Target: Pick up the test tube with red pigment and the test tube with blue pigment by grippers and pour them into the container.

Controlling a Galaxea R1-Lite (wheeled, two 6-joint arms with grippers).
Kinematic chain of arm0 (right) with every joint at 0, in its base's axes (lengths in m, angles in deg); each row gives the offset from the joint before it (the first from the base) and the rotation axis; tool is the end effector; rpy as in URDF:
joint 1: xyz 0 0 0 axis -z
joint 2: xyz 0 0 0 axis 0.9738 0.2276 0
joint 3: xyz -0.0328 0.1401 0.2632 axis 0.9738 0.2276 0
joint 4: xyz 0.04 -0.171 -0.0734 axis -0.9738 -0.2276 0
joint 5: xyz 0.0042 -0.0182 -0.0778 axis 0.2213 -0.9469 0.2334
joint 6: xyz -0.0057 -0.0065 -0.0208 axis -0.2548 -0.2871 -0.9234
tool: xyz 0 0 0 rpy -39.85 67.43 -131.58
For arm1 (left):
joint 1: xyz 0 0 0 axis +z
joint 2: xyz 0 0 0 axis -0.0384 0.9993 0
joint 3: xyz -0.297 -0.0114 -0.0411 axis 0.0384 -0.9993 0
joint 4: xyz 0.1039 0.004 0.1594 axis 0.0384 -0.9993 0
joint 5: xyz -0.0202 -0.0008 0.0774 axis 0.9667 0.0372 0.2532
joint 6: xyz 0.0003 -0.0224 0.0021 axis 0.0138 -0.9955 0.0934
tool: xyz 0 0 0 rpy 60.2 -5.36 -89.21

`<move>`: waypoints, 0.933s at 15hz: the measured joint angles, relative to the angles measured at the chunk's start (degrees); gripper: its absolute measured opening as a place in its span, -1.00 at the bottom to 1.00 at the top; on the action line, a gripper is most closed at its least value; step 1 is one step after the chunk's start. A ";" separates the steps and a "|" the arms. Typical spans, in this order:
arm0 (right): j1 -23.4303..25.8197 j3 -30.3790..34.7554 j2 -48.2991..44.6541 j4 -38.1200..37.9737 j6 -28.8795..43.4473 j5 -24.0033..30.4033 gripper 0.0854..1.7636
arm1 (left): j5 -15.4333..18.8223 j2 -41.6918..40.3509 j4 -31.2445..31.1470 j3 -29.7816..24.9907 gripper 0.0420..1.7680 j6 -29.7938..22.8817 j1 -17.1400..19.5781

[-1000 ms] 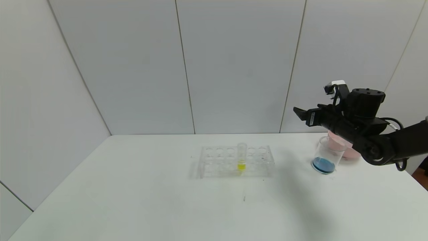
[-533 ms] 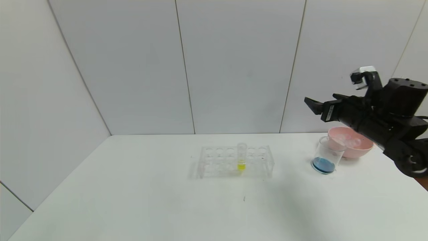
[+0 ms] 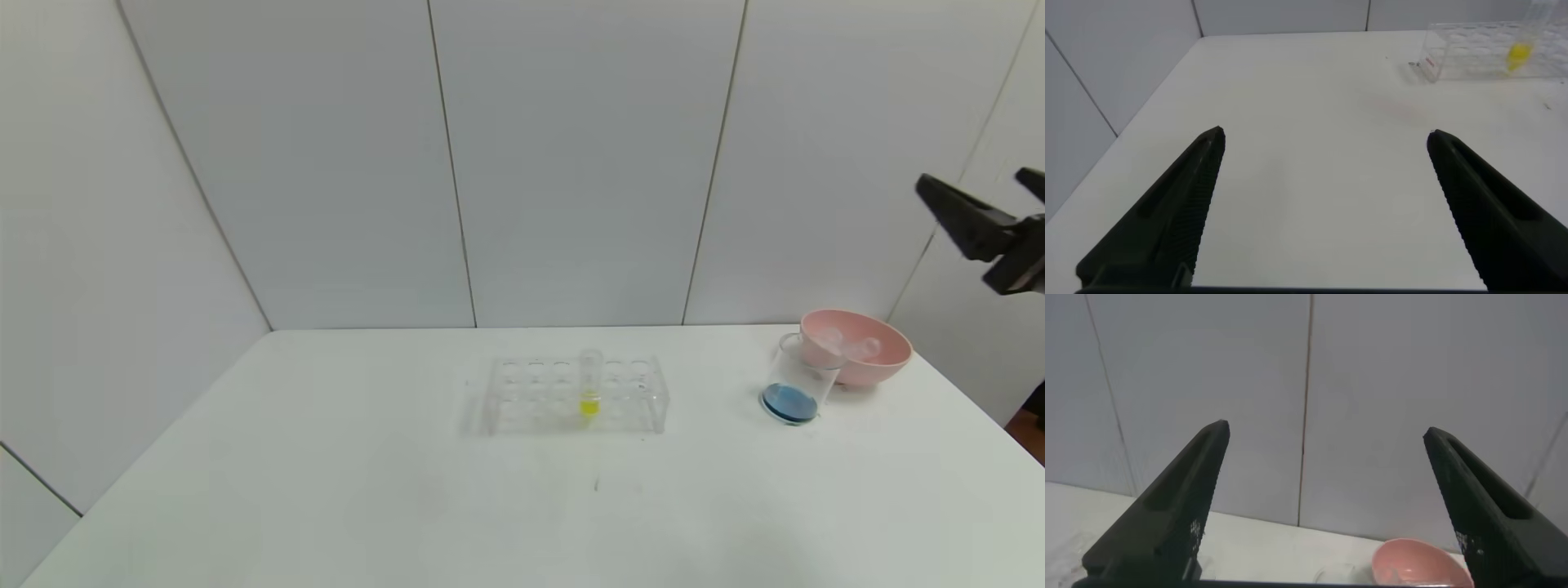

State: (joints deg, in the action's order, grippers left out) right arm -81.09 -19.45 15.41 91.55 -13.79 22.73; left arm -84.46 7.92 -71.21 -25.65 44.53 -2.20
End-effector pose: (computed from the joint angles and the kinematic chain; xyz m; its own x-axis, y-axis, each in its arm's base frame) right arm 0.2077 0.0171 0.2647 0.9338 0.1474 0.3260 -0.1410 0.9891 -0.0433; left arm -0.0228 0.0000 0.0753 1.0000 0.0000 -0.0019 0.0000 1.0000 0.0000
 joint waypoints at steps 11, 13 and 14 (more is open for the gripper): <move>5.89 13.93 -51.86 -33.72 -0.30 6.45 0.92 | 0.00 -0.02 0.00 0.00 1.00 0.00 0.00; 5.42 14.49 -60.59 -41.24 -0.41 8.97 0.92 | 0.00 0.00 0.00 0.00 1.00 0.00 0.00; 5.32 14.82 -64.65 -43.76 -0.55 9.85 0.92 | 0.00 0.00 0.00 0.00 1.00 0.00 0.00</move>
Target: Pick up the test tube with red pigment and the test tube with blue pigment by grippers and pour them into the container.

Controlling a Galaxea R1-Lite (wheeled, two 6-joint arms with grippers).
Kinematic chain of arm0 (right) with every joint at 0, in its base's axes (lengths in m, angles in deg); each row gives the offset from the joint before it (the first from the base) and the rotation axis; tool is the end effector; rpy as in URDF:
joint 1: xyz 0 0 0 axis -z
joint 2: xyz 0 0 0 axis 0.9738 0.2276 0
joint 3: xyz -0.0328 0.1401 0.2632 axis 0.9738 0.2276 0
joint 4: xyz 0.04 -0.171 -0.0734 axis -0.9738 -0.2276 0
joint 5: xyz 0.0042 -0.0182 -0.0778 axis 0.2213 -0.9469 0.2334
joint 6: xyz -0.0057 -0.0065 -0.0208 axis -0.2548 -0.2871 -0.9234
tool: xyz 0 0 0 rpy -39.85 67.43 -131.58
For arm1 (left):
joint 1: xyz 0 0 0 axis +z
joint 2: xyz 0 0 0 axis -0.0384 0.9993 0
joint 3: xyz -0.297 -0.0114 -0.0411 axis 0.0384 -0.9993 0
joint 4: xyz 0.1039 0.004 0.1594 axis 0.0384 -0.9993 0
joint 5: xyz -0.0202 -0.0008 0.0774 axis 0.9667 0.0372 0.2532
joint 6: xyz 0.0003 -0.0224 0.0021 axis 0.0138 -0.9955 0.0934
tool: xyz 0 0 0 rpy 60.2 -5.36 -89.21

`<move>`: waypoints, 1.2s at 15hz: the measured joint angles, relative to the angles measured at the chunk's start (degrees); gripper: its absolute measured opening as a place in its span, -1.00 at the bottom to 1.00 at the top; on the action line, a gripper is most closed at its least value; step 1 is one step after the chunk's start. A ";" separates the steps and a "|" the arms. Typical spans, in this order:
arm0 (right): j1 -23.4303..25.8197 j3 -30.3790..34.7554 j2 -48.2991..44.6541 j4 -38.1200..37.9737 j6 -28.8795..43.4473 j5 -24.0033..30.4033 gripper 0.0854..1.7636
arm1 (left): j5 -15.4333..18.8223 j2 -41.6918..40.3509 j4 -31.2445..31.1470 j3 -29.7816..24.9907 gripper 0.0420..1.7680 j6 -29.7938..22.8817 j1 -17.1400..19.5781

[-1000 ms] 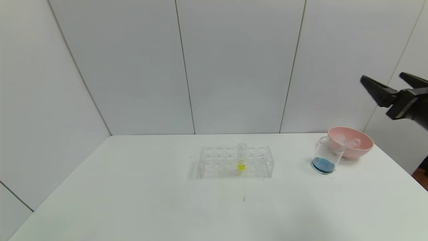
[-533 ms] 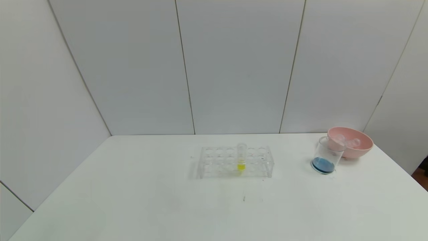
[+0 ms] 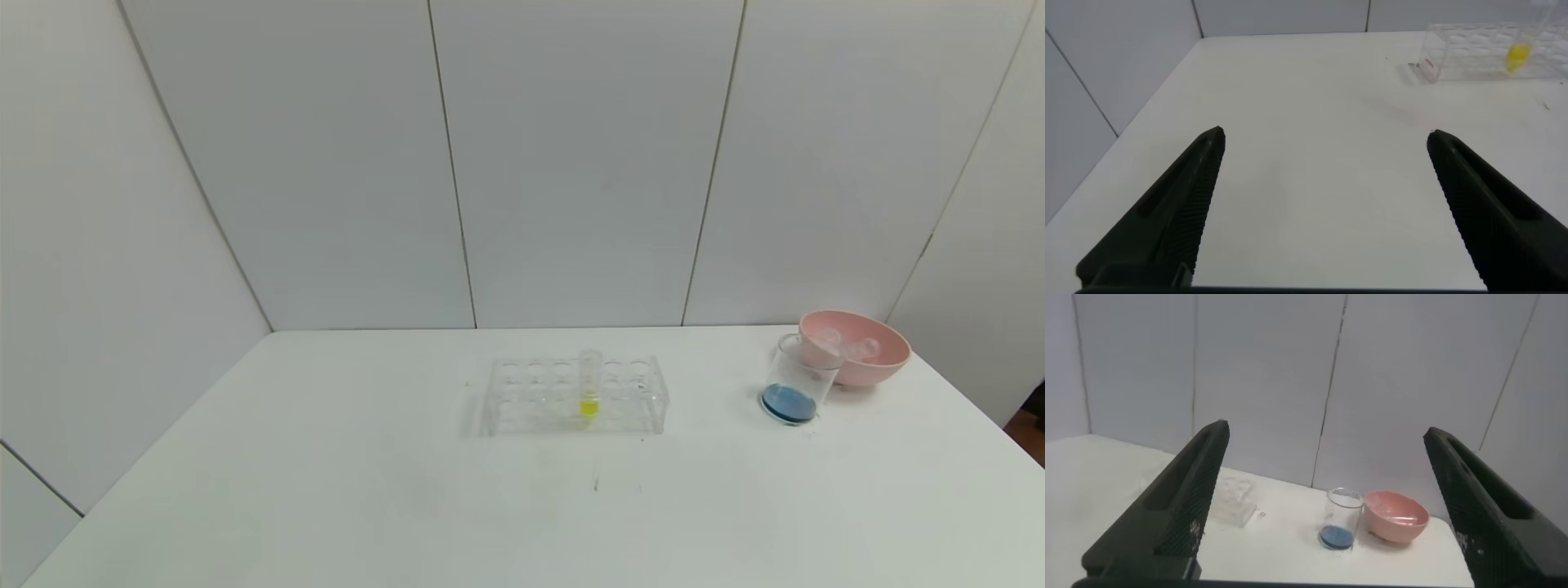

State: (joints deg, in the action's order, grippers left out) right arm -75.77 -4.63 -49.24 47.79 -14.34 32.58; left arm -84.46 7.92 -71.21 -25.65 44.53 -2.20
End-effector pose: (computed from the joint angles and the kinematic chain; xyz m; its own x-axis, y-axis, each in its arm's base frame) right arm -0.0382 0.0062 0.2047 0.8815 0.2308 0.4118 -0.1934 0.9723 -0.1309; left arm -0.0228 0.0000 0.0753 1.0000 0.0000 -0.0019 0.0000 1.0000 0.0000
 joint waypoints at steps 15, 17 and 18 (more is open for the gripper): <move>-0.39 19.79 -12.17 -18.46 -1.58 -13.30 0.94 | 0.00 -0.02 -0.02 0.00 1.00 0.02 0.00; -0.50 19.52 -12.17 -18.80 0.05 -13.67 0.94 | 0.00 0.00 -0.02 0.00 1.00 0.00 0.00; -0.52 19.52 -12.17 -18.60 0.16 -13.76 0.94 | 0.00 0.00 -0.02 0.00 1.00 0.00 0.00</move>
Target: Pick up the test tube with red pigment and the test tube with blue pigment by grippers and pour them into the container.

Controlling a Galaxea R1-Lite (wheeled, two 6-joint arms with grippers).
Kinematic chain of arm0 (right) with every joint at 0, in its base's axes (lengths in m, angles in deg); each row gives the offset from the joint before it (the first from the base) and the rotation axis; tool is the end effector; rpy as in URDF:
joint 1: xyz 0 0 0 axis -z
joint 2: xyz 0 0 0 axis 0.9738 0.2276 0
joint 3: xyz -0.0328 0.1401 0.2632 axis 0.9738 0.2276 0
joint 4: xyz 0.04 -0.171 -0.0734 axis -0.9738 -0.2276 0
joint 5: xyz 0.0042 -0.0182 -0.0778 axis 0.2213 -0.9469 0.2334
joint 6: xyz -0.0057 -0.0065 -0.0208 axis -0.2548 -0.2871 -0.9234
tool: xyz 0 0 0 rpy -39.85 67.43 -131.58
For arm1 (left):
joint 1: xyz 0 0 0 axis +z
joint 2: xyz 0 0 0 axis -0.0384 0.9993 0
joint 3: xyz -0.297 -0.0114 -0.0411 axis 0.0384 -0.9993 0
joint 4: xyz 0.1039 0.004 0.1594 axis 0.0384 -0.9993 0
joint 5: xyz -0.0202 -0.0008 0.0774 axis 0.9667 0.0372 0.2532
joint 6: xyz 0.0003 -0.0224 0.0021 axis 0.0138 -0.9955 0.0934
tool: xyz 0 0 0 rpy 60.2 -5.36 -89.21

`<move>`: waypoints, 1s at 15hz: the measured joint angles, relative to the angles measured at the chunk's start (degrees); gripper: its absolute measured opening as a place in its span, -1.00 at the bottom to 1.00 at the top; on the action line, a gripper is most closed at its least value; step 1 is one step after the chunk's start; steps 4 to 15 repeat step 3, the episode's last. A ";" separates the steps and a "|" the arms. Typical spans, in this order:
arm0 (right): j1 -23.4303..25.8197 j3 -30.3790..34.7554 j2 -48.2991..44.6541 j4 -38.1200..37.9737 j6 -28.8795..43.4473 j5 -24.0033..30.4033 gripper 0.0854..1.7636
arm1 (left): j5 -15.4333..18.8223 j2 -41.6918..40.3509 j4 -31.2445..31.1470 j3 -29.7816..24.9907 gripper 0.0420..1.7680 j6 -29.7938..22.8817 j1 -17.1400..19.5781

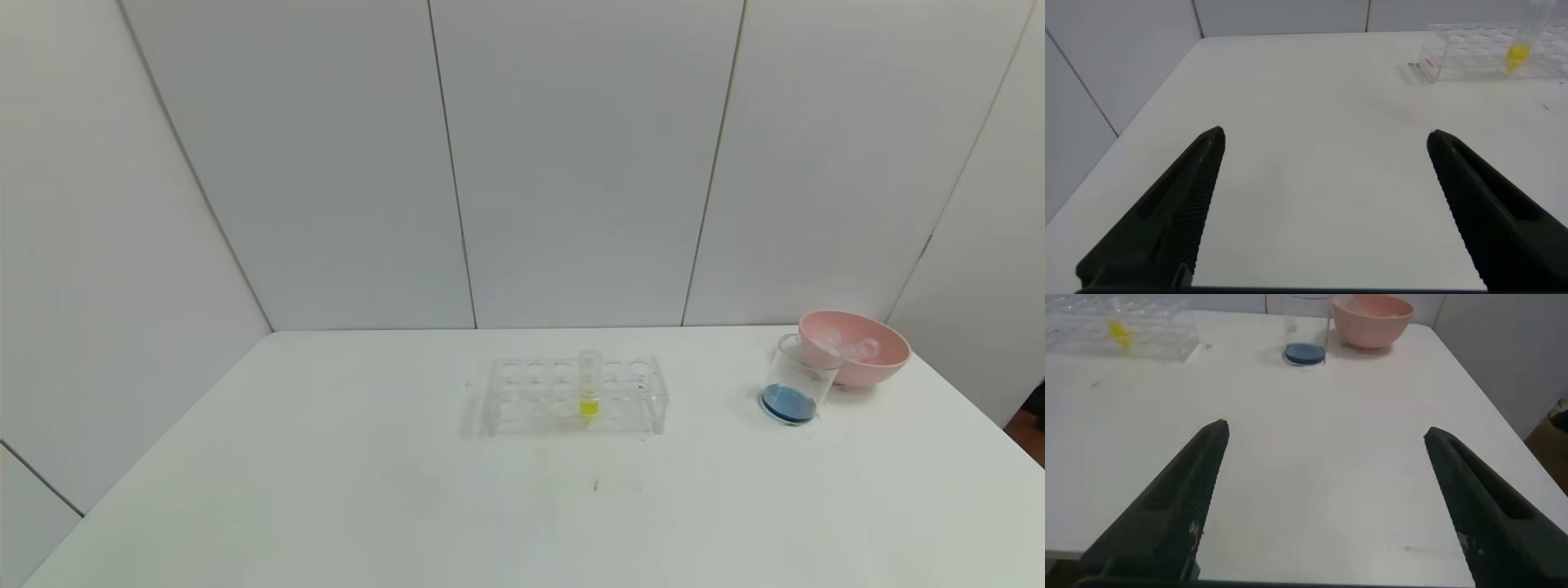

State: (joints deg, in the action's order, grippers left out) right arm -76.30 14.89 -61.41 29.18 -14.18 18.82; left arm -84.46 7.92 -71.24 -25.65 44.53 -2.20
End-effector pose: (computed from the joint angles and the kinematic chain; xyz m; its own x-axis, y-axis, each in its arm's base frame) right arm -0.0233 0.0004 0.0751 0.9999 0.0002 -0.0141 -0.0006 0.9997 -0.0256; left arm -0.0228 0.0000 0.0753 1.0000 0.0000 -0.0024 0.0000 1.0000 0.0000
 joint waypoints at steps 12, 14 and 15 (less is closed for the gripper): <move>0.05 0.00 0.00 0.09 -0.02 0.00 0.94 | 0.00 0.00 0.02 0.00 1.00 0.00 0.00; 0.05 0.00 0.00 0.09 -0.02 0.00 0.94 | 0.00 0.00 0.02 0.00 1.00 0.00 0.00; 0.05 0.00 0.00 0.09 -0.02 0.00 0.94 | 0.00 0.00 0.02 0.00 1.00 0.00 0.00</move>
